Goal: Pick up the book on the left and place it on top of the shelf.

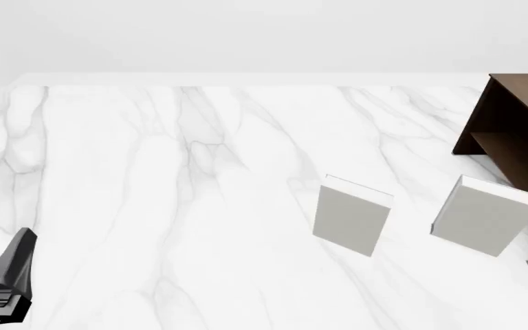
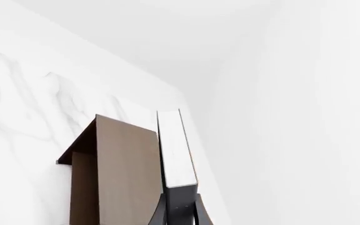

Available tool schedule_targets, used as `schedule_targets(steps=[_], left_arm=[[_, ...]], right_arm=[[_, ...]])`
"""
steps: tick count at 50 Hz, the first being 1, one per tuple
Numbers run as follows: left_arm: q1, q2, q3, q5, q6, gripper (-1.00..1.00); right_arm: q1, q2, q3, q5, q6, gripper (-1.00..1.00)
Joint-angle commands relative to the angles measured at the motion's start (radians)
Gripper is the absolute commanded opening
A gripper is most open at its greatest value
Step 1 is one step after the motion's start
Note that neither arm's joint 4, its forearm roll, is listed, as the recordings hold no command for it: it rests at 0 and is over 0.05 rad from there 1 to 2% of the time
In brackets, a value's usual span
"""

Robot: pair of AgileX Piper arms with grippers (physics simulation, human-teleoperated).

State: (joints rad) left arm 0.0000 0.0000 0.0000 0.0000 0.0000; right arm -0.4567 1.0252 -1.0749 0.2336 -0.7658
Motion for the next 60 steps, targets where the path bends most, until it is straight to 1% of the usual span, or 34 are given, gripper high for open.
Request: schedule_targets(steps=[1,12,18,35,53,60], left_arm=[[0.0,0.0,0.0,0.0,0.0,1.0],[0.0,0.0,0.0,0.0,0.0,1.0],[0.0,0.0,0.0,0.0,0.0,1.0],[0.0,0.0,0.0,0.0,0.0,1.0],[0.0,0.0,0.0,0.0,0.0,1.0],[0.0,0.0,0.0,0.0,0.0,1.0]], right_arm=[[-0.032,0.029,-0.015,-0.034,0.014,-1.0],[-0.059,0.062,-0.014,-0.059,0.011,-1.0],[-0.08,0.079,0.004,-0.086,-0.004,-1.0],[-0.102,0.142,-0.013,-0.124,-0.019,-1.0],[-0.113,0.183,-0.063,-0.113,-0.046,-1.0],[-0.113,0.203,-0.072,-0.127,-0.049,-1.0]])
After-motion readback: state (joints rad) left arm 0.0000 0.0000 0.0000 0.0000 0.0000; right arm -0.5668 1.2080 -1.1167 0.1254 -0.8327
